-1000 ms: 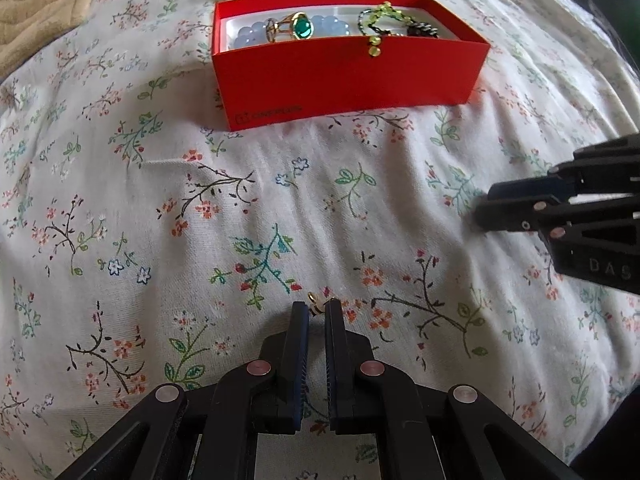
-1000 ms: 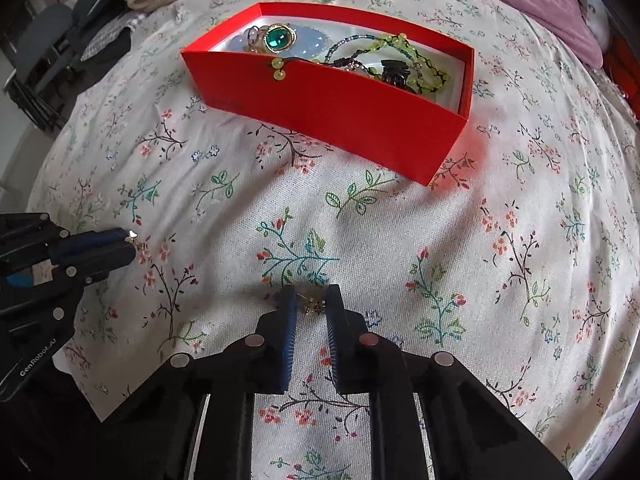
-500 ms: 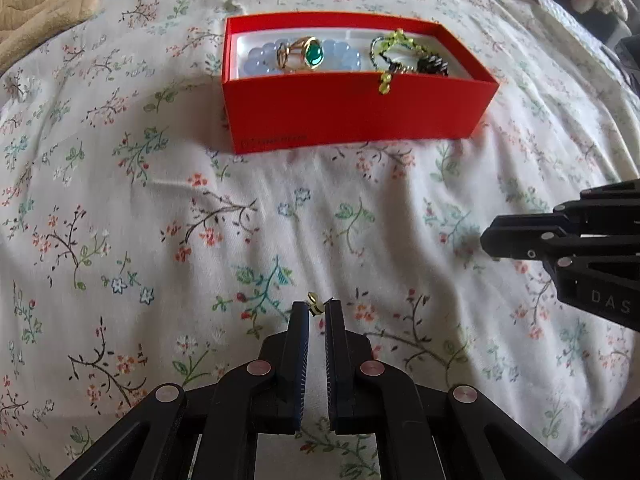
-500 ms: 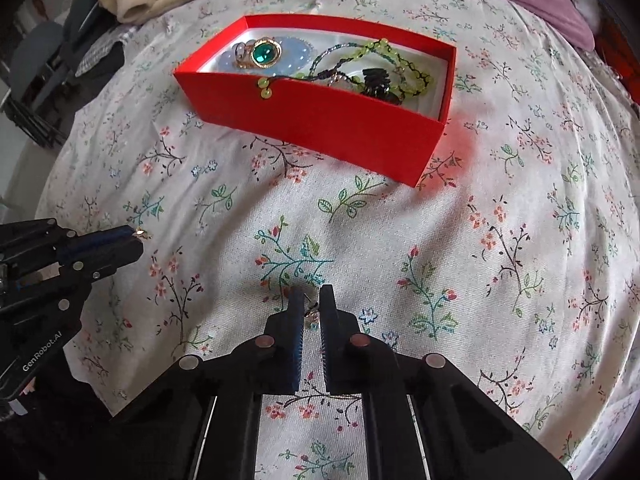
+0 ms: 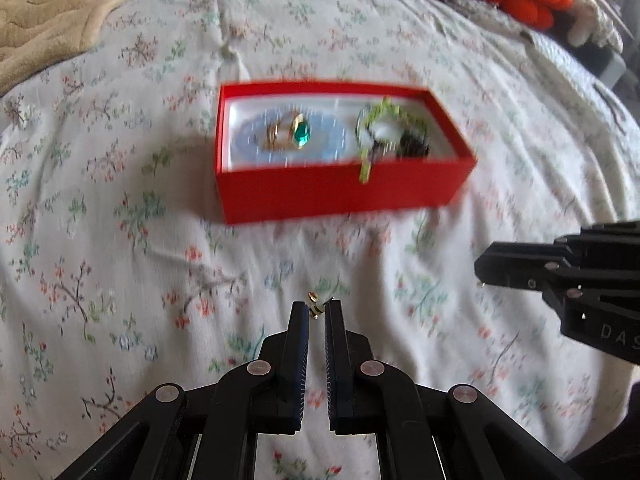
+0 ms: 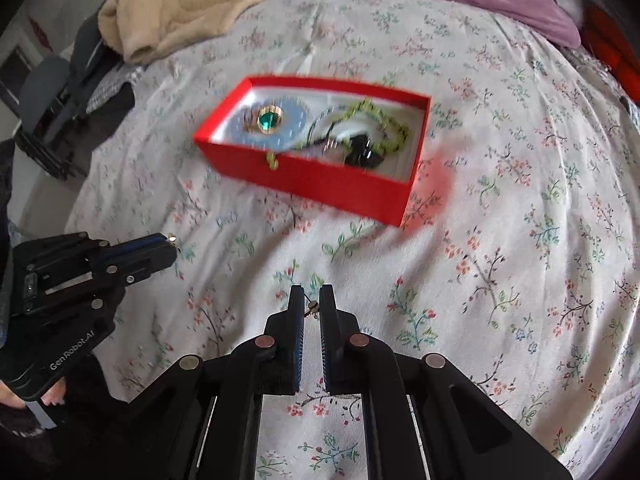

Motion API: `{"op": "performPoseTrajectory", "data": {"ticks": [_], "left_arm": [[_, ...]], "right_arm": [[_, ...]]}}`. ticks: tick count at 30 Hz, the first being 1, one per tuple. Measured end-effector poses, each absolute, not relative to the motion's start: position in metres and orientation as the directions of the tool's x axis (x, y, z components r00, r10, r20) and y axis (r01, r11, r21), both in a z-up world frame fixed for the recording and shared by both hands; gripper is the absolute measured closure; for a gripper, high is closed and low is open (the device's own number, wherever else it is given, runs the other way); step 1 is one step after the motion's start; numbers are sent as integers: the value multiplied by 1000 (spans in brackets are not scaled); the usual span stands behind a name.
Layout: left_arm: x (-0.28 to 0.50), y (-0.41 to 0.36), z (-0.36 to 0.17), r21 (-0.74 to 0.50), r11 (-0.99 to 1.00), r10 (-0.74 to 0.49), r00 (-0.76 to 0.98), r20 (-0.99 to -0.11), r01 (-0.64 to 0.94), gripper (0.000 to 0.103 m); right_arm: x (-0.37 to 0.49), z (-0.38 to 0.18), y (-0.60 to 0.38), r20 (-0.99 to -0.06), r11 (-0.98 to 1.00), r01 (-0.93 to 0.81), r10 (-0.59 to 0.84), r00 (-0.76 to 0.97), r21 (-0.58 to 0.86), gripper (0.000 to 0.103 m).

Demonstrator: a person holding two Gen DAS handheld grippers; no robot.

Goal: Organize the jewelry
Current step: 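Carry both earrings with both tools into the red box, then open both tools to release the earrings inside the box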

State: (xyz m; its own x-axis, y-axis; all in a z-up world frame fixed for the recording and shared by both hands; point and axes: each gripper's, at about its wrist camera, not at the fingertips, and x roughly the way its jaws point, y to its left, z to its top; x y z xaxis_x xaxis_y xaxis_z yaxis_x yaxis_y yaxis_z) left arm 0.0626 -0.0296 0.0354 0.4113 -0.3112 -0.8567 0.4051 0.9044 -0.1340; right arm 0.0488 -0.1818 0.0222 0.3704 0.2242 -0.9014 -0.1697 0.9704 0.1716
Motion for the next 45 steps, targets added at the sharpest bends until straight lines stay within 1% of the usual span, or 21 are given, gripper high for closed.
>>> {"op": "performPoseTrajectory", "data": {"ticks": [5, 12, 18, 23, 32, 35, 38, 40, 41, 42, 43, 44, 45], "left_arm": [[79, -35, 49, -165, 908, -335, 430, -838, 385, 100], [107, -48, 54, -166, 916, -335, 467, -818, 365, 100], [130, -64, 41, -138, 925, -304, 471, -828, 355, 100], [148, -72, 35, -148, 924, -313, 479, -820, 351, 100], [165, -83, 25, -146, 929, -306, 482, -821, 341, 99], [166, -84, 25, -138, 930, -300, 486, -821, 341, 96], [164, -83, 27, -140, 929, -303, 486, -820, 343, 90], [162, -83, 29, -136, 927, -305, 489, -817, 350, 82], [160, -83, 31, -133, 926, -304, 492, -816, 353, 80], [158, -82, 33, -128, 926, -302, 495, -815, 355, 75], [156, -82, 35, -124, 926, -301, 498, -813, 357, 71], [153, -81, 37, -122, 925, -302, 500, -812, 361, 70], [151, -81, 39, -120, 924, -303, 501, -811, 363, 69]], "right_arm": [[57, 44, -192, -875, 968, -135, 249, 416, 211, 95], [80, 61, -198, -851, 967, -85, 253, 460, 241, 95], [109, 57, -202, -854, 970, -31, 226, 468, 240, 95], [133, 51, -205, -853, 967, 3, 224, 470, 256, 95], [154, 34, -213, -873, 969, 54, 192, 448, 241, 94], [156, 32, -216, -876, 967, 62, 197, 440, 249, 94], [156, 33, -217, -880, 969, 55, 192, 435, 239, 93], [155, 34, -217, -880, 970, 45, 198, 431, 240, 90], [154, 35, -217, -880, 969, 43, 201, 430, 243, 83], [152, 36, -217, -879, 969, 40, 205, 431, 245, 74], [151, 37, -218, -877, 968, 39, 206, 433, 247, 71], [149, 39, -218, -874, 967, 37, 210, 438, 251, 66], [146, 42, -218, -871, 966, 33, 214, 443, 255, 66]]}}
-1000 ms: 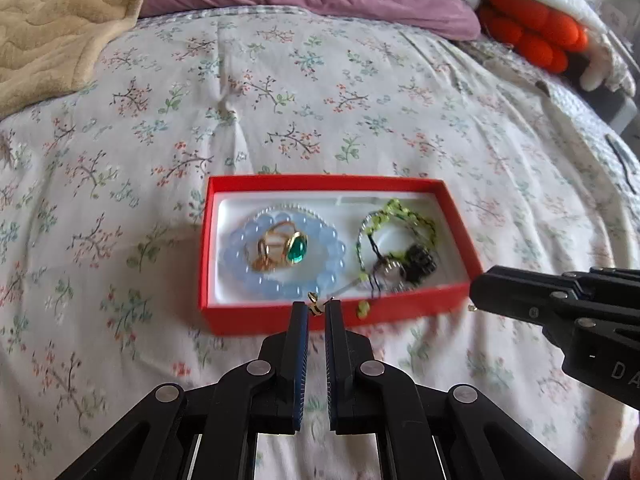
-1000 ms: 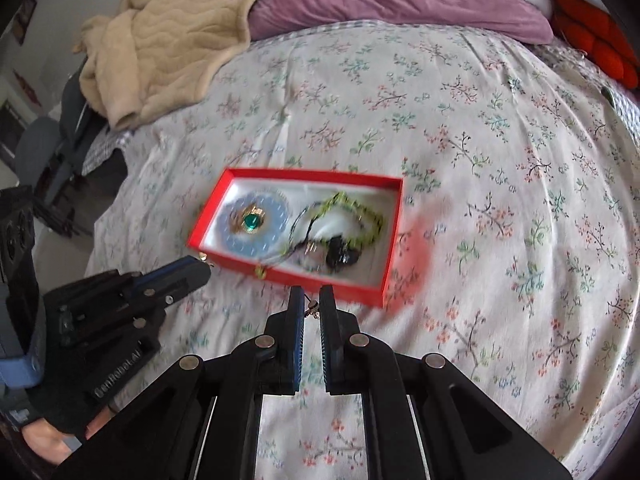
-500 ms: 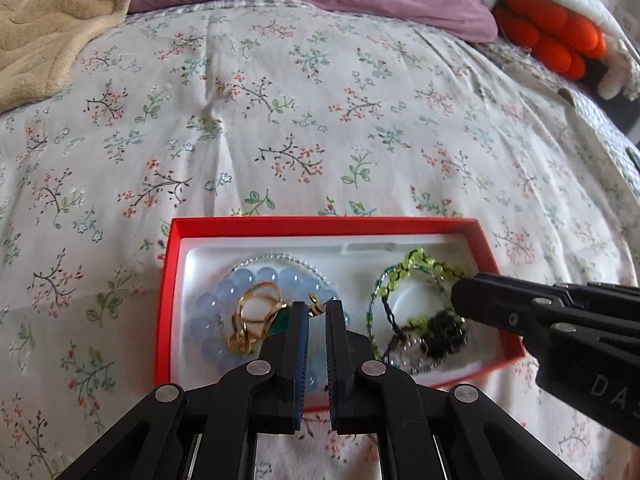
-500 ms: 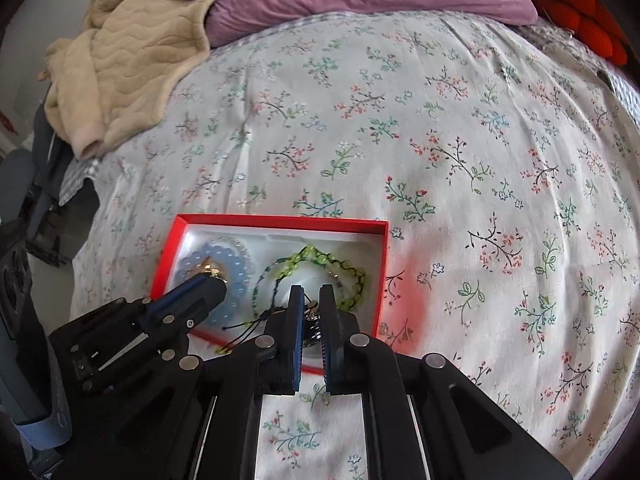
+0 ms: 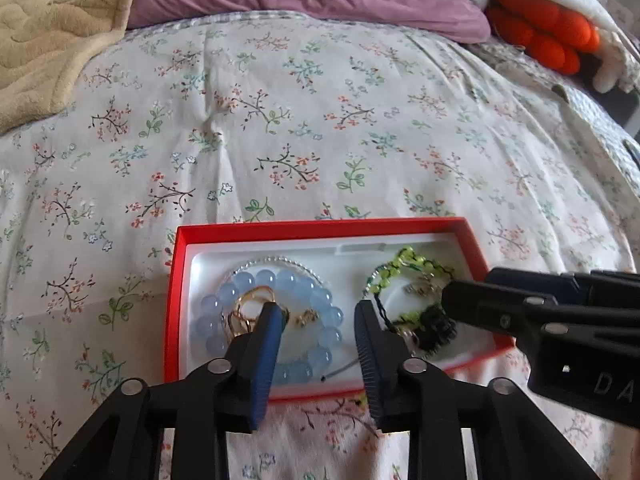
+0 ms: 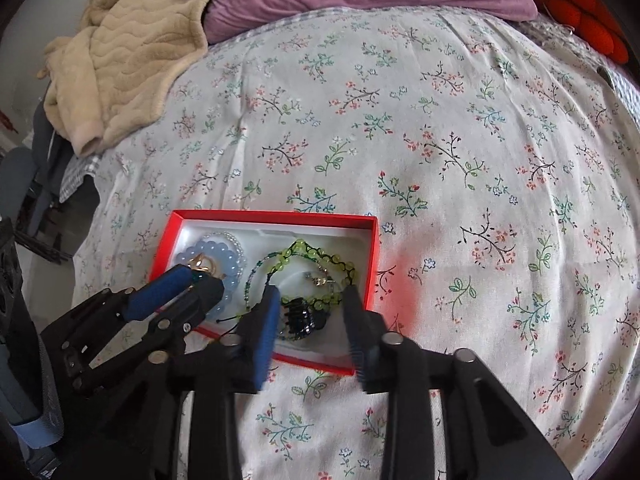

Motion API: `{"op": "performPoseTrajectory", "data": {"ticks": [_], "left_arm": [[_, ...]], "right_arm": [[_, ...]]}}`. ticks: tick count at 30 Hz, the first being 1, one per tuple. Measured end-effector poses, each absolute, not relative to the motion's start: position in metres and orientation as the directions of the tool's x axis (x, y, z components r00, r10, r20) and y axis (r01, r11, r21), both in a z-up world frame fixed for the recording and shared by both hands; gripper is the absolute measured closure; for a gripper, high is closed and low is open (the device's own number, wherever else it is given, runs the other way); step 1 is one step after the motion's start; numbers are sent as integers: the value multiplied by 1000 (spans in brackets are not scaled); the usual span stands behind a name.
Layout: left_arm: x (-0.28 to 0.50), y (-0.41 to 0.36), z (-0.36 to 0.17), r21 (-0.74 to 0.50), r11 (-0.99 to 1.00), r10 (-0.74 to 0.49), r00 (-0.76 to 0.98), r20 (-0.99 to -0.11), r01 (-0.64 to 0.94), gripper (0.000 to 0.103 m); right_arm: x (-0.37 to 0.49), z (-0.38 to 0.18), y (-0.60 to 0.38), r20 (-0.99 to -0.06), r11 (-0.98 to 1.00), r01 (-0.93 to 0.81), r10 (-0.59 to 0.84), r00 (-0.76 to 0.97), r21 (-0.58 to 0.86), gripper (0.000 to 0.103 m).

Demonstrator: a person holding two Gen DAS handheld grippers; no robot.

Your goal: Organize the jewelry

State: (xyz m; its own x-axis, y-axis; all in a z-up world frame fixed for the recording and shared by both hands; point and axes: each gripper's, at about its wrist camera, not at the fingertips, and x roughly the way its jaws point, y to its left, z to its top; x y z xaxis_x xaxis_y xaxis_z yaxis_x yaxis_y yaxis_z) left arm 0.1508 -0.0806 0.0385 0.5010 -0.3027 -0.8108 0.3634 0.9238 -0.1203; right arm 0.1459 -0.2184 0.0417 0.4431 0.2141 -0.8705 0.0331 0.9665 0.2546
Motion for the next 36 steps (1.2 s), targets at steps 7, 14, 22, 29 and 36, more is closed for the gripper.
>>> {"op": "performPoseTrajectory", "data": {"ticks": [7, 14, 22, 29, 36], "left_arm": [[130, -72, 51, -95, 926, -287, 517, -806, 366, 51], [110, -61, 53, -70, 933, -257, 516, -817, 353, 35], [90, -55, 46, -36, 936, -220, 503, -836, 349, 16], [78, -49, 35, 14, 948, -149, 481, -864, 319, 4], [78, -33, 24, -10, 974, -110, 437, -893, 225, 1]], "right_arm": [[125, 53, -223, -865, 972, 19, 198, 461, 233, 64], [100, 56, -225, -869, 979, 10, 177, 462, 204, 54], [76, 52, -228, -880, 985, 2, 153, 450, 173, 46], [60, 45, -223, -894, 995, -3, 93, 438, 102, 37], [51, 33, -216, -907, 1000, 7, 1, 422, 5, 18]]}}
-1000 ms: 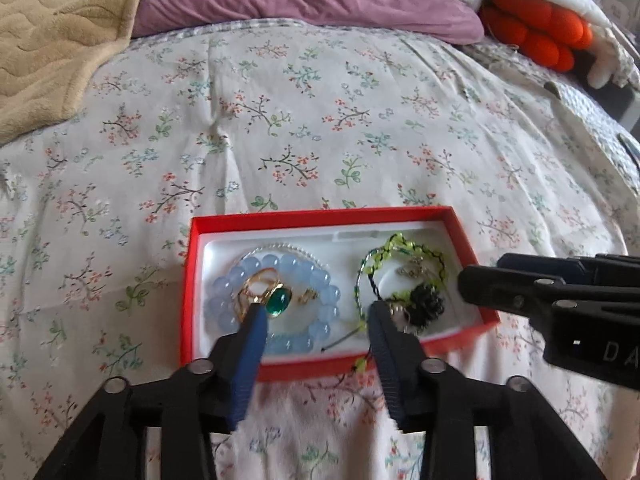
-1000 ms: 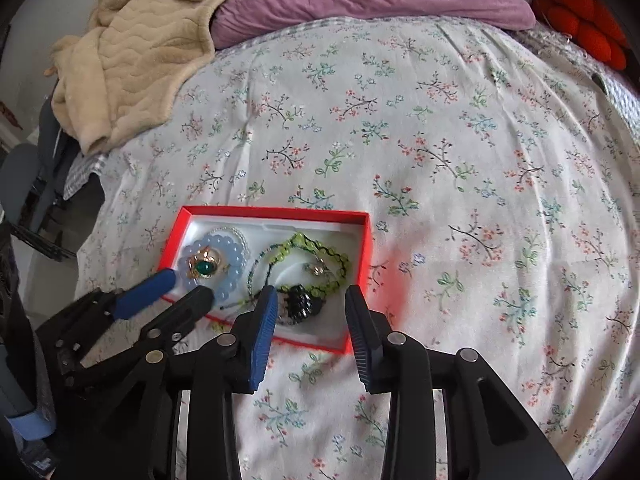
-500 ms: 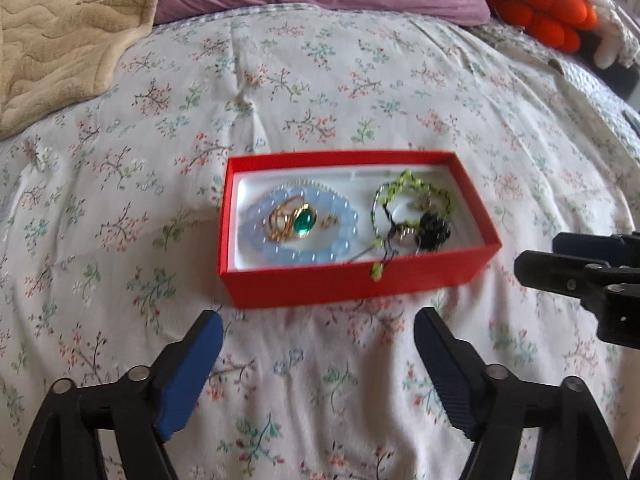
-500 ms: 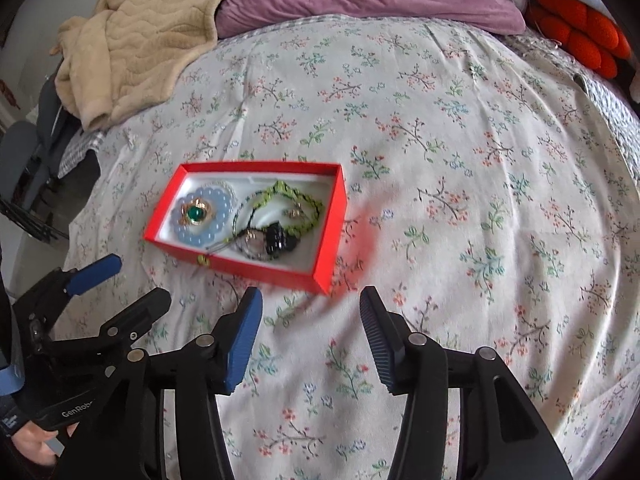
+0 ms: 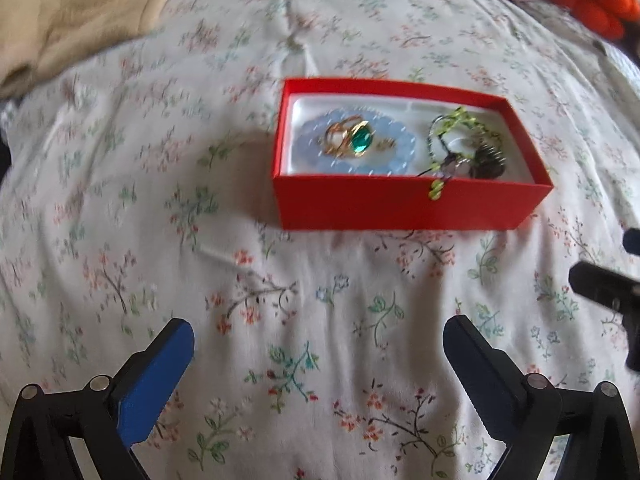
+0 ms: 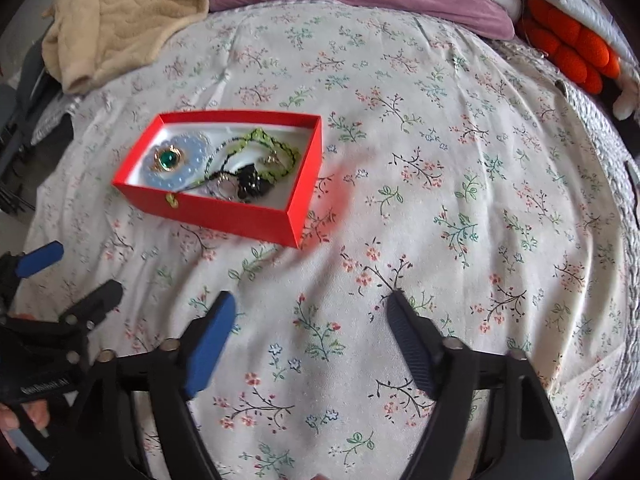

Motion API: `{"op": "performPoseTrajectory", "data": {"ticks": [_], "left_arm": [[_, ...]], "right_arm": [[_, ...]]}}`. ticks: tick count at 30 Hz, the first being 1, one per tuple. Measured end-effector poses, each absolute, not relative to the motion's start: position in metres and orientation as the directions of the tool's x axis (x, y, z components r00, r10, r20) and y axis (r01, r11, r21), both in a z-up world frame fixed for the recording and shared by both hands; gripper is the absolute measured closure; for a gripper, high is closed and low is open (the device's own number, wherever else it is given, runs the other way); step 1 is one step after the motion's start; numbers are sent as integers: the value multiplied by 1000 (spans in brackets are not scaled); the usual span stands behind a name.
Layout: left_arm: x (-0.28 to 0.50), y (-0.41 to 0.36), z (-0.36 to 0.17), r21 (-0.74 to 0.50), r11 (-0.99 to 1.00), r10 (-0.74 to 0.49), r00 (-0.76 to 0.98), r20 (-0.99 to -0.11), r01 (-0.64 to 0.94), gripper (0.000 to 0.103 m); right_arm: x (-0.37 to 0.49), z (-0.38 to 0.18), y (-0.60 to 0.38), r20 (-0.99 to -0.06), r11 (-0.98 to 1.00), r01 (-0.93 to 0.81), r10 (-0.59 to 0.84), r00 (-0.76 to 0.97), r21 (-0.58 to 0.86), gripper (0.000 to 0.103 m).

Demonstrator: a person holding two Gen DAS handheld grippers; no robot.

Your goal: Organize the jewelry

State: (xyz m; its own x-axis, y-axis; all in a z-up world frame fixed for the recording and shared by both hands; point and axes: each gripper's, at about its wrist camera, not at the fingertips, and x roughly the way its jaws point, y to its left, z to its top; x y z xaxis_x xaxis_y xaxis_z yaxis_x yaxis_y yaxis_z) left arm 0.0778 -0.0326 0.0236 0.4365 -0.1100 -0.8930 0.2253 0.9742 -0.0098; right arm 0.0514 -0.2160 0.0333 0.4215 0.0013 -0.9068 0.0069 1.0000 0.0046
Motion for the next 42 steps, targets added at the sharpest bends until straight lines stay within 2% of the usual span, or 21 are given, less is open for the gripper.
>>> {"op": "performPoseTrajectory", "data": {"ticks": [6, 9, 42], "left_arm": [[82, -27, 15, 13, 986, -59, 427, -902, 164, 1], [83, -25, 14, 12, 989, -53, 421, -905, 150, 1], [80, -29, 17, 43, 988, -27, 435, -900, 150, 1]], "right_arm": [[51, 28, -206, -907, 999, -3, -41, 418, -47, 9], [52, 27, -202, -907, 998, -7, -57, 418, -66, 7], [53, 23, -192, -905, 995, -20, -81, 417, -98, 7]]}}
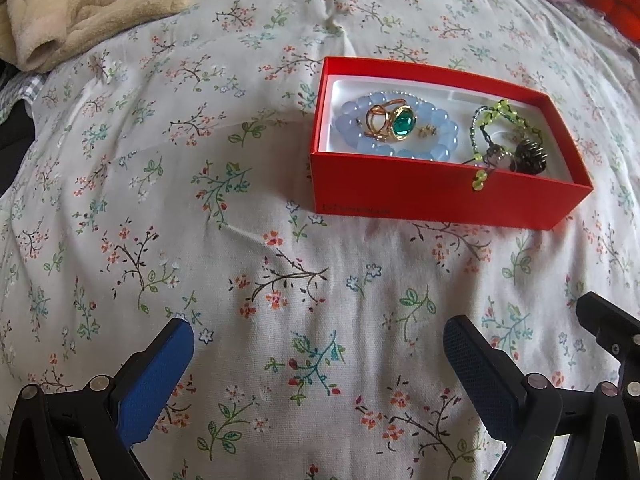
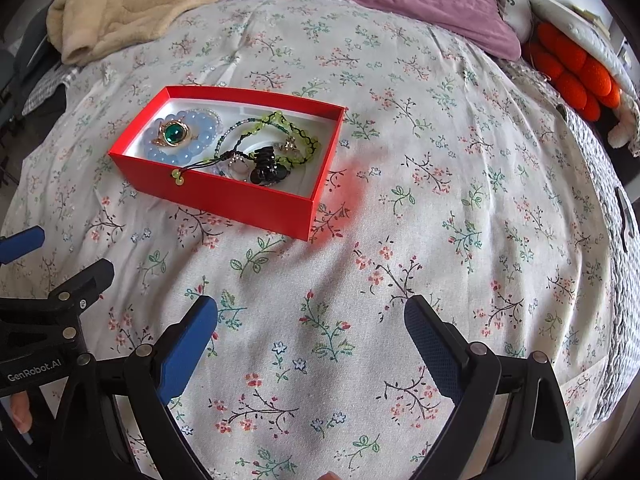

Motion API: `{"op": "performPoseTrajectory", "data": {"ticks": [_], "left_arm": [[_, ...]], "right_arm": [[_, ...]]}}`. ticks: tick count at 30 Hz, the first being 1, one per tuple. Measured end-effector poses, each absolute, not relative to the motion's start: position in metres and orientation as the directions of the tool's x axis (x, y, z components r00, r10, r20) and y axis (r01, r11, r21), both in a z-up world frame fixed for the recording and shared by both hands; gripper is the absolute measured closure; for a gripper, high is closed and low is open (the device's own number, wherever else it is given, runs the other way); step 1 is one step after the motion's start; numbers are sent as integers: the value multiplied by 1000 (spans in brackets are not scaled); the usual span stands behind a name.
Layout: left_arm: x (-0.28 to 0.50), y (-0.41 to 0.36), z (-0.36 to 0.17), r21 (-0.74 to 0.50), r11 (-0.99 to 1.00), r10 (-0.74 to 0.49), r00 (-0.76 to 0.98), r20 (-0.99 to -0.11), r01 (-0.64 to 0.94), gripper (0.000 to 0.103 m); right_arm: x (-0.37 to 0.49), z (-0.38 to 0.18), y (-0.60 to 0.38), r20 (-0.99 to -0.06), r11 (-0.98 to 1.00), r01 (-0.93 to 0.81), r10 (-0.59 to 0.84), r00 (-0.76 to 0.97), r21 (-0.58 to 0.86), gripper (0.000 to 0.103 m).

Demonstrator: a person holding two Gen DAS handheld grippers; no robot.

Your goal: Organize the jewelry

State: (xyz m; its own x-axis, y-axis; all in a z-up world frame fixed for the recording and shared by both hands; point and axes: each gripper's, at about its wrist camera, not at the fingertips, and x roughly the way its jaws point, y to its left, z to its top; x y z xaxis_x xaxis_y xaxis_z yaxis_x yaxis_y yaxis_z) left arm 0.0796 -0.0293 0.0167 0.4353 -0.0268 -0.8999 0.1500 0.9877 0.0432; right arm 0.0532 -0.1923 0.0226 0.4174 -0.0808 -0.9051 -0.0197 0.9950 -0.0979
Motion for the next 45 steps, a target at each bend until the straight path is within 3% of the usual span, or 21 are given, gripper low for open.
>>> {"op": "performPoseTrajectory", "data": {"ticks": [45], "left_arm": [[78, -30, 14, 68, 985, -7, 435, -900, 156, 1]], "right_arm": [[53, 22, -192, -906, 995, -22, -81, 415, -99, 7]]}}
